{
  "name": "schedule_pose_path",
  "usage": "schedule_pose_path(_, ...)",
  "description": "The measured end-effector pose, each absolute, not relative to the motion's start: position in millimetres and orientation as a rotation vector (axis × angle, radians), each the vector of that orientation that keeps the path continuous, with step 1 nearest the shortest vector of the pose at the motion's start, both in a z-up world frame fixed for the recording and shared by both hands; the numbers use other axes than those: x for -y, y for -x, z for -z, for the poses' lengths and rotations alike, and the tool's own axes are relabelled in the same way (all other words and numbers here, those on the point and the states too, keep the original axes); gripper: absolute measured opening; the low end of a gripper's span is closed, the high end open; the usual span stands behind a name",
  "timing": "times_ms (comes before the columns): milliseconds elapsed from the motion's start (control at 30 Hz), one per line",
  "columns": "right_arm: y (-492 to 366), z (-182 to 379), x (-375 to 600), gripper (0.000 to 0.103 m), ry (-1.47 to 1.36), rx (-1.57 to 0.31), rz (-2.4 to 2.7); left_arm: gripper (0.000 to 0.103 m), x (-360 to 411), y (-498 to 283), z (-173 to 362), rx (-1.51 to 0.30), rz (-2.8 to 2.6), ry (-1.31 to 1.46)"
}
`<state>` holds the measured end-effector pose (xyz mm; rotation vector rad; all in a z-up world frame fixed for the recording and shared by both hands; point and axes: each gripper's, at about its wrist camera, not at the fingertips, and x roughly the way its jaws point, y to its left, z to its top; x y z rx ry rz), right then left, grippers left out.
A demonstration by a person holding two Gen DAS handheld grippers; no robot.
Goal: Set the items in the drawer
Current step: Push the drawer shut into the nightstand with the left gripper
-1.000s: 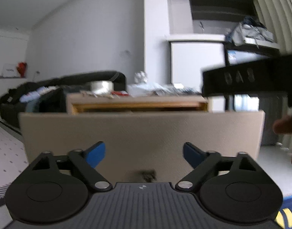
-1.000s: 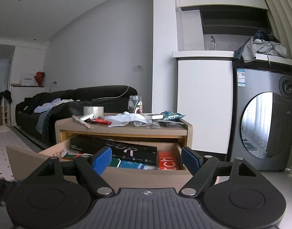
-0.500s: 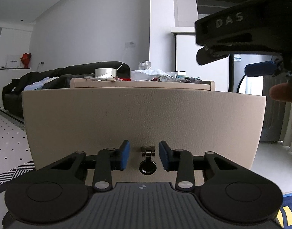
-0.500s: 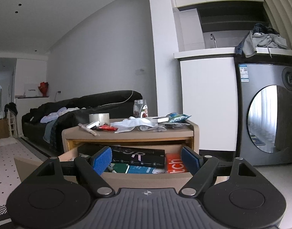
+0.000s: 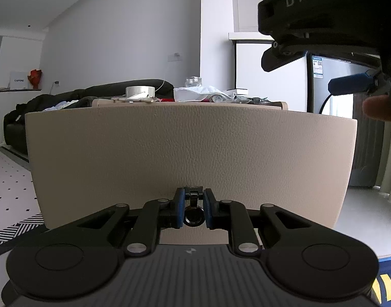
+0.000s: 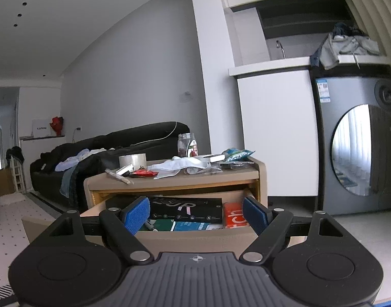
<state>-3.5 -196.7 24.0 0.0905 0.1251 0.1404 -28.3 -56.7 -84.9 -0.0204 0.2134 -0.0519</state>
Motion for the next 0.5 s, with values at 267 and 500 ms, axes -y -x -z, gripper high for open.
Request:
schedule_pose_path(267,1.8,-22.1,190.9,0.083,-0.061,-0.128,-0.139,0.018,58.3,27.3,86.5,-0.201,0.043,0.019)
schedule_pose_path(500,-0.2,-21.3,193.6,0.083,-0.076,-0.133,-0.133,0.018,59.0,24.0,86.6,-0.195,0.040,0.022)
